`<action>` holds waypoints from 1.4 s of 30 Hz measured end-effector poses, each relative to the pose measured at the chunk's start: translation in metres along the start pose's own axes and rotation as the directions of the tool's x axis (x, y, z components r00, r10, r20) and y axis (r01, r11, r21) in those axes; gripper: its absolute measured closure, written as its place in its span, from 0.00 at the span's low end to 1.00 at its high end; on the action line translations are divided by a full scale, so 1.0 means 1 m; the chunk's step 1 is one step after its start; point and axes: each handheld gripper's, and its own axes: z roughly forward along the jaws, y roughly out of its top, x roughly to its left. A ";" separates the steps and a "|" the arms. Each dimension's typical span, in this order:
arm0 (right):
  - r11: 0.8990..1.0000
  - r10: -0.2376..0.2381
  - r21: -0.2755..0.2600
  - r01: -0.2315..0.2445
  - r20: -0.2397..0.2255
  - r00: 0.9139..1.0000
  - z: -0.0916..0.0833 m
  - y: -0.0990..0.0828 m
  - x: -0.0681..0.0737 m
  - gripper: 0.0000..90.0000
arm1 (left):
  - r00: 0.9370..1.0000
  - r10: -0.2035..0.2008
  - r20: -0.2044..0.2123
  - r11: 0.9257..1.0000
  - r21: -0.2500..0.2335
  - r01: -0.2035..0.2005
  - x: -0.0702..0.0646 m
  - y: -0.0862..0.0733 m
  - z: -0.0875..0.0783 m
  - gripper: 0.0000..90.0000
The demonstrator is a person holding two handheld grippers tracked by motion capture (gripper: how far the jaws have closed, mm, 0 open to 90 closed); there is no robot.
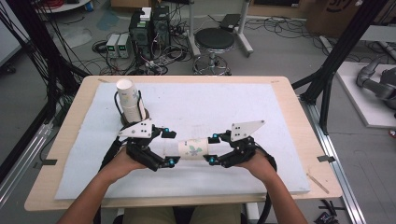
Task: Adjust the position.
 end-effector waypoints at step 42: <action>0.780 -0.282 0.566 0.266 -0.061 0.957 0.047 0.089 0.016 0.41 | 0.998 0.053 0.013 0.941 0.335 -0.055 0.004 0.010 0.032 0.22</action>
